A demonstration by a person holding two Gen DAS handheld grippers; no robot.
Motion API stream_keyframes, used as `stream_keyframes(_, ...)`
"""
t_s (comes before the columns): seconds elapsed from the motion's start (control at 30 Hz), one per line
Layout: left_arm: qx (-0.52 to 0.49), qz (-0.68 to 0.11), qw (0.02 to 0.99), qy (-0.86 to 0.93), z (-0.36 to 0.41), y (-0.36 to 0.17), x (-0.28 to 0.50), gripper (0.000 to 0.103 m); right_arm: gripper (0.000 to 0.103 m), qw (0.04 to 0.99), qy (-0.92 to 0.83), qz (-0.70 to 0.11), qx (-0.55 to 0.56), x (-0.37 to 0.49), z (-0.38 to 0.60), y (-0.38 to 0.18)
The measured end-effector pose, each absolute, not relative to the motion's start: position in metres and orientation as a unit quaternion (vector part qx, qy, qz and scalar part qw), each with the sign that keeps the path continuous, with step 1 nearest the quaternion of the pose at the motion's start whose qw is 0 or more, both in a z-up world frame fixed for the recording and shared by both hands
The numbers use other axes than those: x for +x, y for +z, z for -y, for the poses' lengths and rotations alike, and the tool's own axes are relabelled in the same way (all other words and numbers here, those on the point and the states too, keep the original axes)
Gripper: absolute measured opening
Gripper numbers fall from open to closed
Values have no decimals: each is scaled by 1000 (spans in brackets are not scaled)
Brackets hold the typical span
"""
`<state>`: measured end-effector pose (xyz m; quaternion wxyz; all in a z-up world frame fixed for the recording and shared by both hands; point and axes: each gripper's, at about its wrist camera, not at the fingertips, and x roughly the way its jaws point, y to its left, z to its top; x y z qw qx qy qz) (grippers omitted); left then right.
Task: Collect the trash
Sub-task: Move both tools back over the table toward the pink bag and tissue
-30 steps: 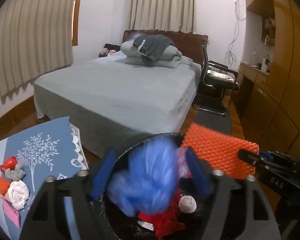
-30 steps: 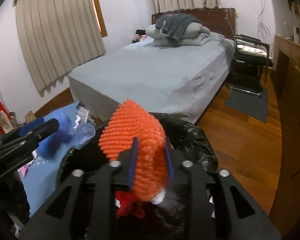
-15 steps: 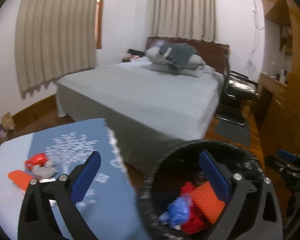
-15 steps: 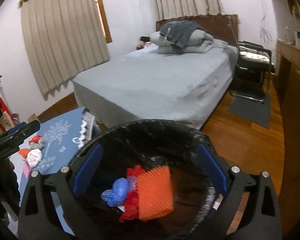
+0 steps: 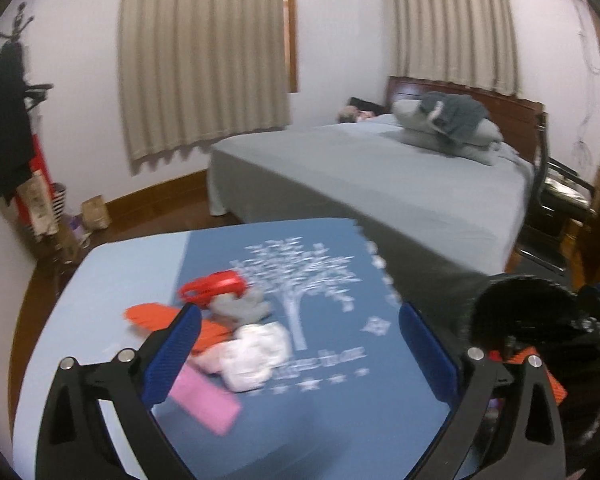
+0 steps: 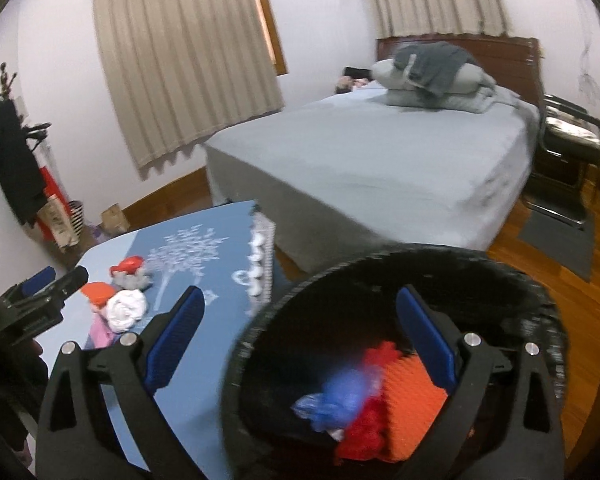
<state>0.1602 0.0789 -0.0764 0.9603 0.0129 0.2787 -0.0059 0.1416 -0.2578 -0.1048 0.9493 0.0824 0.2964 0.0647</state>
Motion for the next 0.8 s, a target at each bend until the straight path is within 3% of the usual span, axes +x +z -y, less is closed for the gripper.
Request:
stream_keyframes(0.4, -2, -302, 951, 71, -161, -108, 156, 97, 94, 941, 133, -305, 53, 176, 164, -111)
stream_keyframes(0.8, -17, -356, 931, 82, -175, -159, 165, 97, 94, 934, 159, -320, 31, 188, 121, -141)
